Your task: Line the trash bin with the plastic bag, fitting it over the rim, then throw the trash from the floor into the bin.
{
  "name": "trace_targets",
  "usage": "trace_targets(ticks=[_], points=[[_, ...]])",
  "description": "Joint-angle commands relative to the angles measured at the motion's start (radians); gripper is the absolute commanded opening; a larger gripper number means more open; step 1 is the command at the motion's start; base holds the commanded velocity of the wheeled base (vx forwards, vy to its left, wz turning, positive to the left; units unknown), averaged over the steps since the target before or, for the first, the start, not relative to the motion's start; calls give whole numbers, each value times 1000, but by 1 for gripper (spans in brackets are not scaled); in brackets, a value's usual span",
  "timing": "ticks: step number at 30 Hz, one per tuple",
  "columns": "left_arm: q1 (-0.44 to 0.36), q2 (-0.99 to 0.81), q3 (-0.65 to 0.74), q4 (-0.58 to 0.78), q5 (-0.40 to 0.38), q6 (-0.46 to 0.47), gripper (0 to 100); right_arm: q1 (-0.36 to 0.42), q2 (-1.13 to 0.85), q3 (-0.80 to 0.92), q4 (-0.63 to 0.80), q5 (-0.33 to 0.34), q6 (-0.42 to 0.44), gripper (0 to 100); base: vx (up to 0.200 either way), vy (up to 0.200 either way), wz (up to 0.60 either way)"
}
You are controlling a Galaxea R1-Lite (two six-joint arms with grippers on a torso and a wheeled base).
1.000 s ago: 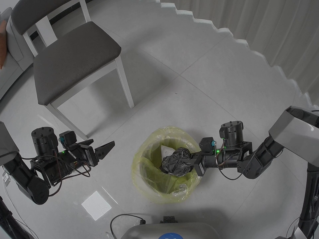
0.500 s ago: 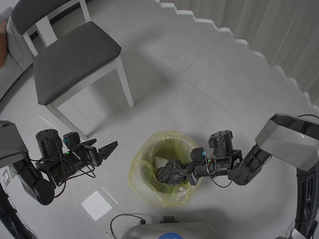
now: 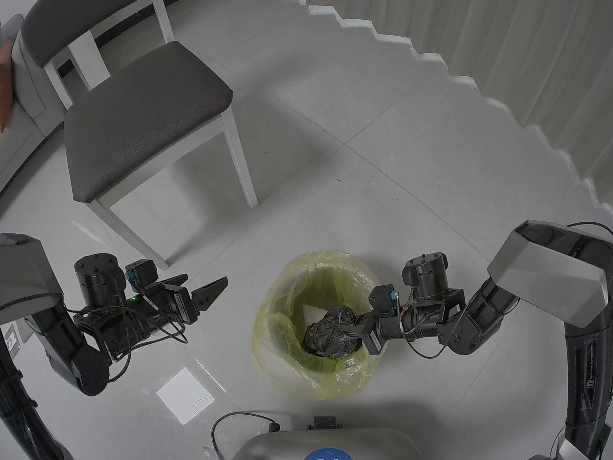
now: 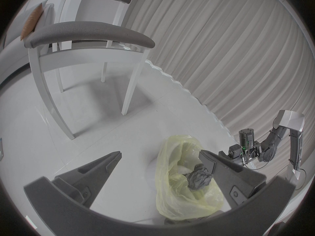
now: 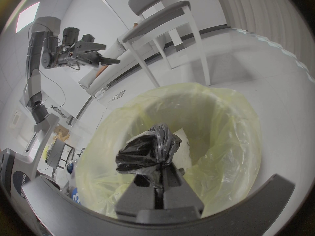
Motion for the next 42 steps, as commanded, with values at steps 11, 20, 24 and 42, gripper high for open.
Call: trace_targets(ticks=[11, 20, 24, 42], points=[[-19, 38, -9, -6, 0, -2, 100, -1, 116, -100, 15, 0, -1, 0, 0, 0, 0], [-22, 83, 28, -92, 0, -2, 100, -1, 109, -87, 19, 0, -21, 100, 0, 0, 0], [-37, 94, 49, -92, -3, -2, 100, -1, 83, -71, 16, 0, -21, 100, 0, 0, 0], [-180, 304, 43, -131, -17, 10, 100, -39, -210, 162, -35, 2, -11, 100, 0, 0, 0]])
